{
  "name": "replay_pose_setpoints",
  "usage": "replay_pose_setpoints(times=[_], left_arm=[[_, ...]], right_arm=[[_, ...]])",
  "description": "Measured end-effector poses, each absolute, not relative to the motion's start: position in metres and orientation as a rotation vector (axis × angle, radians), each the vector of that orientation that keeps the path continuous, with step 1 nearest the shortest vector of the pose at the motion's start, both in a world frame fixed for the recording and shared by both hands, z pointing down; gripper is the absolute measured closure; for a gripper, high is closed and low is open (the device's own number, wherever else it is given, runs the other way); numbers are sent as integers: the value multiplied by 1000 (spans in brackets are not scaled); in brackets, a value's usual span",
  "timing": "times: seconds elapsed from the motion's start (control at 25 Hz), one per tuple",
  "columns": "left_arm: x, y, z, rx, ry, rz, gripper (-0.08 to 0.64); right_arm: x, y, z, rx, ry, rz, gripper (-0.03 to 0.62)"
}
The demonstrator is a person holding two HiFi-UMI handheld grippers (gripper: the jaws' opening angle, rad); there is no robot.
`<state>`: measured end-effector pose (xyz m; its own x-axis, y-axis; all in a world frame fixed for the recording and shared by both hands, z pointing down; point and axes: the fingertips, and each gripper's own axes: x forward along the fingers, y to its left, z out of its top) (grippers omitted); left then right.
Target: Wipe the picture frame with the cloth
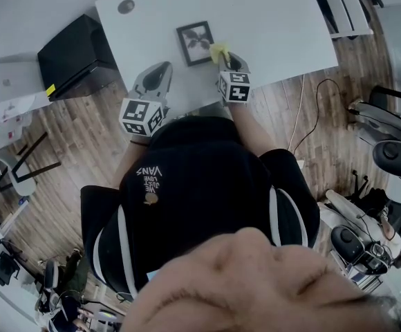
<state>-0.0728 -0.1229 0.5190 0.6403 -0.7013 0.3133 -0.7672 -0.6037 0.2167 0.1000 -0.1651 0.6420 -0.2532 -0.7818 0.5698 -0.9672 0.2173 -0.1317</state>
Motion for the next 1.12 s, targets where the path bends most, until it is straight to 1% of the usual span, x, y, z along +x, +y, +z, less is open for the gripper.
replay_pose_setpoints(times=[0.4,1.12], left_arm=[[-61,-127,519,2540,-1156,277,540],[-59,-132,514,2541,-1179,241,540]], right_arm=[[120,-168,638,1664,-2099,675,541],[115,-166,613,1653,-2174,659,541]])
